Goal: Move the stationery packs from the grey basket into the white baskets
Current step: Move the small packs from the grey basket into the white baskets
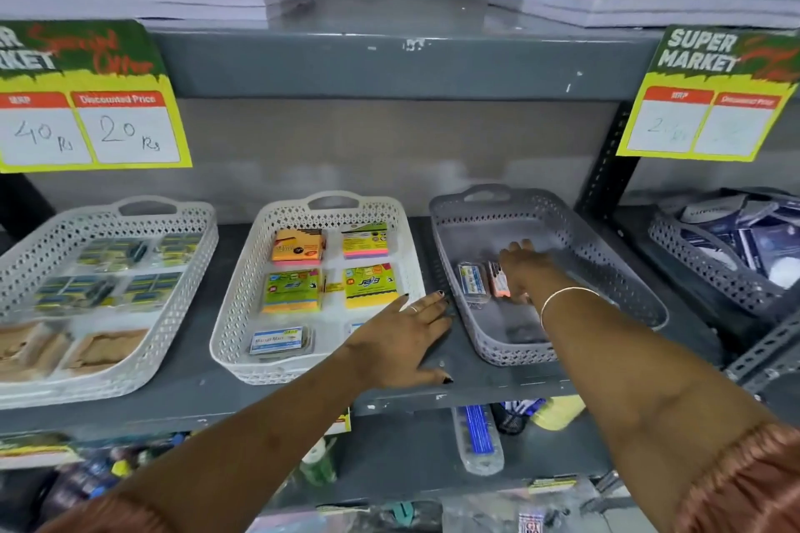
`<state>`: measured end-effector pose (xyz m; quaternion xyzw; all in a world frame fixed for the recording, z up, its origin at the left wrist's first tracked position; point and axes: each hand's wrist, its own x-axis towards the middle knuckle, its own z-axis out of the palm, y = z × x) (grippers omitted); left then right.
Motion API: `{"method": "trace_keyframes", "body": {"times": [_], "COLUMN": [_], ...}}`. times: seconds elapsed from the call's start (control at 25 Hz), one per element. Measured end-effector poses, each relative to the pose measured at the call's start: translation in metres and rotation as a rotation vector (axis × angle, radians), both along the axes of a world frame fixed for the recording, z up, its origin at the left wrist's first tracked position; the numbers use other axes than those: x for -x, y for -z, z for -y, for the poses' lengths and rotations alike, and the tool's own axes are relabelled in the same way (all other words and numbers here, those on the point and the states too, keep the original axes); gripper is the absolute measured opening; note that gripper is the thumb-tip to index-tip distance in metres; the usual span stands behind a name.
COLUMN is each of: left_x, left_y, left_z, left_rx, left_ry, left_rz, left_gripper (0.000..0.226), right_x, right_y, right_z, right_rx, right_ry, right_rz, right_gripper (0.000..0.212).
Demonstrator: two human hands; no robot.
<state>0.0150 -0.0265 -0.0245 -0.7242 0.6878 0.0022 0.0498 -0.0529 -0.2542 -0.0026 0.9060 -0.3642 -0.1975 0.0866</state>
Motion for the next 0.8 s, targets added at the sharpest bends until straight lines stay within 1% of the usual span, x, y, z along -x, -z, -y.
{"method": "trace_keyframes", "body": {"times": [0.16,0.24,0.28,0.36,0.44,0.48,0.56,0.64,0.8], "left_x": [0.001,-0.001,-0.006,-0.021,-0.04,-0.048,-0.06,-0.066,-0.072], "left_y": [-0.003,-0.007,-0.01,-0.018,-0.025,-0.027,-0.026,-0.02,-0.005], "left_z": [-0.001,-0.009,-0.017,-0.041,-0.072,-0.087,-0.111,-0.13,-0.147], "left_rx": [0.013,0.034,0.046,0.063,0.069,0.067,0.076,0.095,0.111], "left_ry": [-0.01,-0.054,-0.086,-0.152,-0.22,-0.262,-0.345,-0.409,-0.476], "left_rz": [-0.015,-0.03,-0.031,-0.004,0.004,-0.006,-0.027,-0.034,-0.056], "left_gripper": [0.08,0.08,0.08,0.087,0.11,0.119,0.126,0.127,0.126], "right_x": [-0.004,-0.009,-0.014,-0.028,-0.048,-0.061,-0.084,-0.105,-0.131], "right_y": [-0.02,-0.037,-0.046,-0.059,-0.064,-0.062,-0.057,-0.047,-0.016], "right_z": [-0.006,-0.012,-0.018,-0.03,-0.05,-0.062,-0.089,-0.114,-0.14], "right_rx": [0.004,0.032,0.035,0.031,0.052,0.048,-0.013,-0.086,-0.177], "right_ry": [0.155,0.188,0.189,0.124,-0.007,-0.068,-0.144,-0.213,-0.322], "right_rz": [0.03,0.135,0.22,0.391,0.476,0.496,0.506,0.468,0.264], "right_gripper": [0.101,0.101,0.099,0.085,0.073,0.072,0.077,0.082,0.092]}}
